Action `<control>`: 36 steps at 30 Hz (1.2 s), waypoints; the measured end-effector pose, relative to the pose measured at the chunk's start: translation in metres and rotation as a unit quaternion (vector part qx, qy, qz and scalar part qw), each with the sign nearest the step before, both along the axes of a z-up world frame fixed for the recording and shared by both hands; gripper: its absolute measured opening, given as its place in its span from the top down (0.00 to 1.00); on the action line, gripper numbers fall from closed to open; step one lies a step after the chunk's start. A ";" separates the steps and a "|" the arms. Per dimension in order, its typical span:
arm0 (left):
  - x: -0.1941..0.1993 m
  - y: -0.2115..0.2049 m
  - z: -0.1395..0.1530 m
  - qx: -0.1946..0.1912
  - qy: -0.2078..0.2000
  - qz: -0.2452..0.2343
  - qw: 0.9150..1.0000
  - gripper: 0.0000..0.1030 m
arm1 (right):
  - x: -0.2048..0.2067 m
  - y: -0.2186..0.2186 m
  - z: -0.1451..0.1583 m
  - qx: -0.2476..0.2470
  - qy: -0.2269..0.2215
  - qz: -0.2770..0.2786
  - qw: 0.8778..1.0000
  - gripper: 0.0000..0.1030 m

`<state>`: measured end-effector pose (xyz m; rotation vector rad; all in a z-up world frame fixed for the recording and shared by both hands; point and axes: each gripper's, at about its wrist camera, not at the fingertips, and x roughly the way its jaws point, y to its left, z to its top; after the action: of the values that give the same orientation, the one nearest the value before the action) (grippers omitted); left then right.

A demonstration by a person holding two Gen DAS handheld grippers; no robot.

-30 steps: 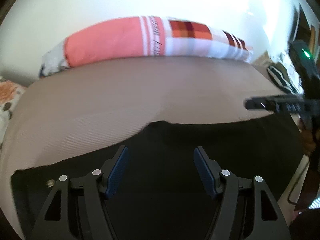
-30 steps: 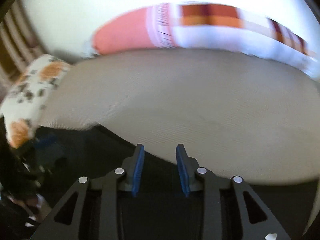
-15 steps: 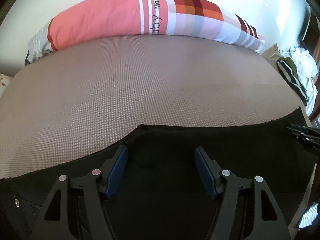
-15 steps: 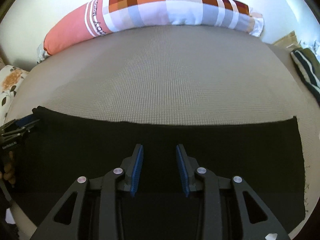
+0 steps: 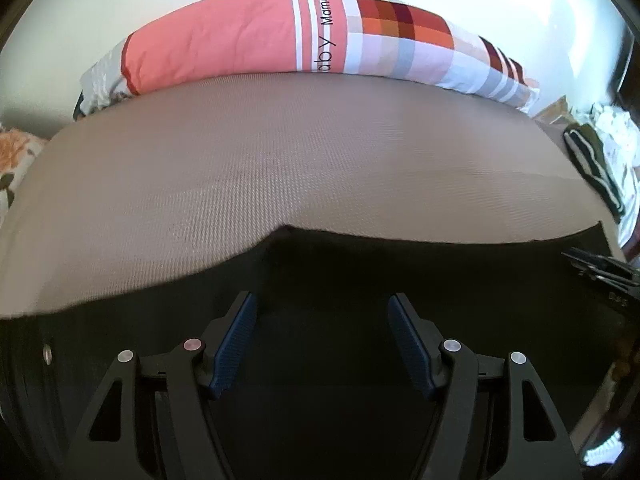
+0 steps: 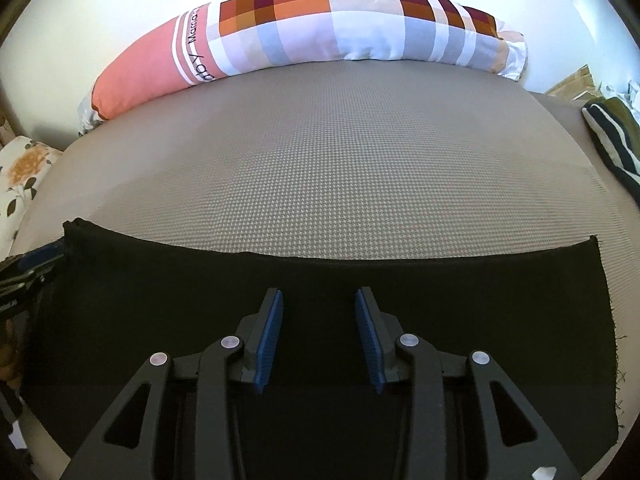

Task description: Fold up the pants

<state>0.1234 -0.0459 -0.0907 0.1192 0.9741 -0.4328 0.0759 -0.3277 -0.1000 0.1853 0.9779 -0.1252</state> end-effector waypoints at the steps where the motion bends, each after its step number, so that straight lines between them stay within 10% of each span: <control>1: -0.005 -0.001 0.001 -0.002 0.000 0.000 1.000 0.33 | 0.000 0.000 0.001 0.001 0.000 0.002 1.000 0.66; 18: -0.040 -0.007 -0.010 0.039 0.003 0.035 0.999 0.27 | -0.068 -0.144 0.034 0.114 0.005 -0.021 0.993 0.63; 26: -0.040 -0.012 -0.012 0.043 0.000 0.053 0.998 0.22 | -0.112 -0.247 0.013 0.195 0.014 -0.102 0.975 0.62; 36: -0.054 -0.038 0.005 0.041 0.006 0.027 0.999 0.22 | -0.122 -0.271 -0.010 0.262 0.012 -0.087 0.961 0.65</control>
<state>0.0696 -0.0842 -0.0856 0.1639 1.0050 -0.3439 -0.0457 -0.5990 -0.1101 0.7597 1.0035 -0.0266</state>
